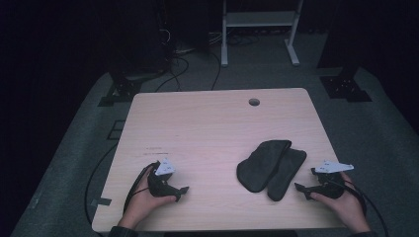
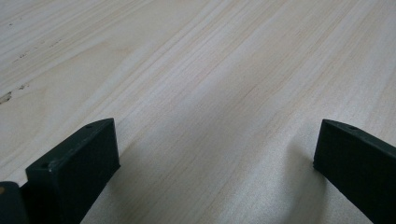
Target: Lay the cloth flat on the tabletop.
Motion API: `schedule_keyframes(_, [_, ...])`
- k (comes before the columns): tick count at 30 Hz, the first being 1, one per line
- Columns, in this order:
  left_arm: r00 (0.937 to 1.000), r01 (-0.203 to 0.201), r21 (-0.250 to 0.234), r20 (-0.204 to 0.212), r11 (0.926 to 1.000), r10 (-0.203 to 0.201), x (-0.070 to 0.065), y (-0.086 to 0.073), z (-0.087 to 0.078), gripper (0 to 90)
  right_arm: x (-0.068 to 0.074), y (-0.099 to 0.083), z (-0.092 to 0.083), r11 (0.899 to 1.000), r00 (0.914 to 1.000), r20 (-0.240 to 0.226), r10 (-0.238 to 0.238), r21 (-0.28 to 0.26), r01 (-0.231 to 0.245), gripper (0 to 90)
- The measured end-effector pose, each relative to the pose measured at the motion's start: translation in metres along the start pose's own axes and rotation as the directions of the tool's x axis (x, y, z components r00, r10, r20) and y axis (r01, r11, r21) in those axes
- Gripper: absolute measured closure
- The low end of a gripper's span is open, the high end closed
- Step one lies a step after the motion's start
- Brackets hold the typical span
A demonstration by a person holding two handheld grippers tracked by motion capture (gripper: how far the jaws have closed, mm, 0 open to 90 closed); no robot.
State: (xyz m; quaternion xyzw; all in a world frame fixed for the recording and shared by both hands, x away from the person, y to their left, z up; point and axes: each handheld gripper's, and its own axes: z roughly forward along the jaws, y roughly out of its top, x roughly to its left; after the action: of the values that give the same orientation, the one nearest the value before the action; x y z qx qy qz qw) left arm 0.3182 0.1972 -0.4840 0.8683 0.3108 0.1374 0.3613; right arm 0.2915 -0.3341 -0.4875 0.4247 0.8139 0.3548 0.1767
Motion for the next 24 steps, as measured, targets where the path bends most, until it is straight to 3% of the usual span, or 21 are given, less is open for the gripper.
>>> schedule_keyframes(9, [1.0, 0.005, -0.014, -0.005, 0.9999, -0.005, 0.0, 0.0, -0.001, 1.4, -0.001, 0.0, 0.0, 1.0, 1.0, -0.003, -0.003, 0.0, 0.003, 9.1])
schedule_keyframes(19, [0.9999, 0.003, -0.049, 0.01, 0.9988, -0.003, 0.0, 0.005, 0.0, 30.5, 0.0, 0.0, 0.0, 1.0, 1.0, -0.002, -0.002, 0.0, 0.002, 9.1])
schedule_keyframes(24, [0.9998, 0.006, -0.044, 0.017, 0.999, -0.005, 0.002, 0.01, 0.002, 36.1, 0.0, 0.0, 0.0, 1.0, 1.0, -0.002, -0.003, -0.001, 0.003, 9.1])
